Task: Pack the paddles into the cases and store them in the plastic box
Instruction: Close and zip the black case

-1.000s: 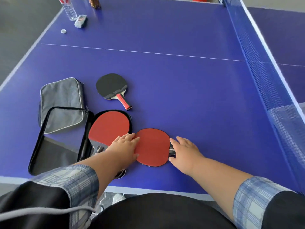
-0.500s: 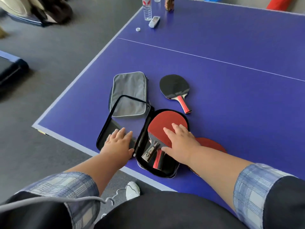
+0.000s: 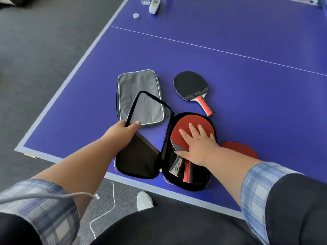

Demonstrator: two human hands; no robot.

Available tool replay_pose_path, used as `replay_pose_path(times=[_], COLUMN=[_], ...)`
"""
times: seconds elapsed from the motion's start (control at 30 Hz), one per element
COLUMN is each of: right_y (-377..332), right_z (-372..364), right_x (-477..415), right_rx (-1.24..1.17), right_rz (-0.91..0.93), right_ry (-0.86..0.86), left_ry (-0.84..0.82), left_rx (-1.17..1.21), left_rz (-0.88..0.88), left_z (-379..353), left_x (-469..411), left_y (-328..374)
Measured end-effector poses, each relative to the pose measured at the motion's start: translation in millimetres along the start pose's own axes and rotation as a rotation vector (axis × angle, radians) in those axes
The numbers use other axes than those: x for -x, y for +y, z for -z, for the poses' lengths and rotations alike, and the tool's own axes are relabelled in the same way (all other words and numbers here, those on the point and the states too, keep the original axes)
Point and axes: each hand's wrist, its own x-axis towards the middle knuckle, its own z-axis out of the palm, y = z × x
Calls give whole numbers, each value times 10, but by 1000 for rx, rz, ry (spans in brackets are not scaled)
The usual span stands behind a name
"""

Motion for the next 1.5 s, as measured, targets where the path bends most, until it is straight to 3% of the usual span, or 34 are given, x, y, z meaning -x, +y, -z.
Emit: replay_pose_path(times=[0.1, 0.23, 0.3, 0.4, 0.43, 0.53, 0.57, 0.67, 0.77, 0.83, 0.93, 1.07, 1.2, 1.3, 1.4, 1.5], right_y=[38, 136, 154, 68, 109, 336, 389, 539, 624, 650, 605, 511, 383, 261, 198, 195], right_z=[2, 76, 137, 289, 308, 231, 192, 74, -11, -59, -113, -154, -151, -52, 125, 107], right_x=[4, 61, 78, 214, 273, 427, 470, 517, 489, 455, 428, 429, 427, 307, 115, -20], right_rx=[-5, -77, -258, -1259, -1518, -2003, -2029, -1725, -1590, -1511, -1267, -902, -542, -386, -383, -172], right_rz=[7, 45, -1, -164, -295, -434, -432, -399, -401, -409, -354, -252, -201, -53, 126, 270], right_ry=[9, 38, 87, 129, 200, 169, 137, 232, 287, 293, 326, 423, 409, 438, 352, 239], left_ry=[-313, -429, -477, -422, -372, -304, -289, -242, -184, -132, -111, -70, -73, -128, -169, 37], left_rx=[350, 328, 294, 229, 190, 71, 40, -59, -494, -766, -872, -912, -944, -904, -712, -384], left_rz=[47, -53, -72, -123, -156, -206, -208, -316, -492, -415, -351, -416, -507, -613, -749, -626], left_z=[-88, -442, -658, -938, -1052, -1389, -1478, -1658, -1778, -1847, -1972, -2054, -2035, -1942, -1712, -1445], left_x=[106, 237, 325, 414, 443, 520, 517, 473, 322, 260, 218, 169, 94, -18, -122, -141], left_y=[304, 553, 641, 709, 727, 765, 755, 759, 636, 519, 403, 384, 373, 392, 357, 54])
